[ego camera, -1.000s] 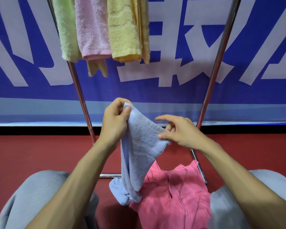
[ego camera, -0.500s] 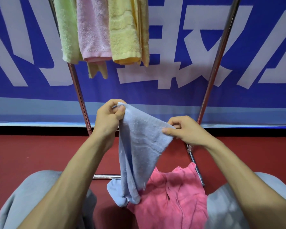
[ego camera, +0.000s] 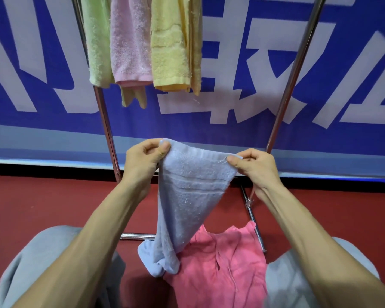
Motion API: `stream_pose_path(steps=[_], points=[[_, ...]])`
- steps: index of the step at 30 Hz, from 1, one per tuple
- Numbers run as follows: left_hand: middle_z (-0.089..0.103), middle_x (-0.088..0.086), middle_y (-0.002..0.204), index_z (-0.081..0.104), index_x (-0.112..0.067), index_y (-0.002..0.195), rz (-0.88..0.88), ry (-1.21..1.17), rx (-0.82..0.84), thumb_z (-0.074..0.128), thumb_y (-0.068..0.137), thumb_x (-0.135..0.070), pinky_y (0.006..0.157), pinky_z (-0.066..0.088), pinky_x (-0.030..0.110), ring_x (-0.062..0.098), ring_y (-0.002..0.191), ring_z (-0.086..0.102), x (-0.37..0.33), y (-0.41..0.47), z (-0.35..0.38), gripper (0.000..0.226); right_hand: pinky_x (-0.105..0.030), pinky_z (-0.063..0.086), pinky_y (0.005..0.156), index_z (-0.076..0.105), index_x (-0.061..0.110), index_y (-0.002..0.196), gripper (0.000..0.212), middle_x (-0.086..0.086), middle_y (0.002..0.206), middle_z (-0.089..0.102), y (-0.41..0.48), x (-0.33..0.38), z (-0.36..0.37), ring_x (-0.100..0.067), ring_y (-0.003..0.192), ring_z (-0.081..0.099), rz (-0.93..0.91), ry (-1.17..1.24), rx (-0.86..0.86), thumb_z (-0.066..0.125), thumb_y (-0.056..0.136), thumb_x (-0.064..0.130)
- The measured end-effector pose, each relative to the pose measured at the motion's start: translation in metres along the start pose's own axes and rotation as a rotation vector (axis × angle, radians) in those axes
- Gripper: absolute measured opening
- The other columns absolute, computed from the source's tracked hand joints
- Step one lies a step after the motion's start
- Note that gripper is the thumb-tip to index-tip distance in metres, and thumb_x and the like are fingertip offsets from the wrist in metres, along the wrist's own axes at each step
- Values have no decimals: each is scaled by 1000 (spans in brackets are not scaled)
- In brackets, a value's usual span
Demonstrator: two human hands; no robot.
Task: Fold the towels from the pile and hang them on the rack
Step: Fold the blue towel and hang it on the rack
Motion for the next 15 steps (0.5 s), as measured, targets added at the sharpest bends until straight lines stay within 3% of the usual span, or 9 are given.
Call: stream_pose_path(steps=[6,9,12,15], points=[[70,-7,80,70,-18,87,201,190,41,56,93,-11,71,52,18,-3,72,64,-34,2,12,17,-18,52,62,67,8,74,19,-7,67,63,6,37,3,-10,61,58,-83,-31,-23,80,67,-2],[69,-6,82,69,-20,86,259,227,67,52,95,-11,76,50,26,4,75,62,-62,11,15,21,-19,54,65,69,10,73,19,-5,67,65,10,73,6,-6,58,61,-167,-42,-4,78,67,-6],[66,-4,89,65,-16,107,359,279,18,49,96,-11,65,47,15,6,77,58,-93,19,16,20,-30,54,79,72,9,82,15,-3,74,68,11,112,9,-13,71,62,-245,-61,-12,76,72,-2],[62,-3,89,62,-18,116,461,331,13,49,95,-10,61,41,6,5,74,55,-124,18,17,26,-32,56,78,72,17,78,9,0,80,71,12,144,11,-16,81,66,-271,-80,-51,74,78,8]])
Point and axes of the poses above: each hand's wrist, its own y-axis towards the middle knuckle, its own z-axis out of the palm, x = y × z, the point moved 1 cm from there along y, towards the middle knuckle
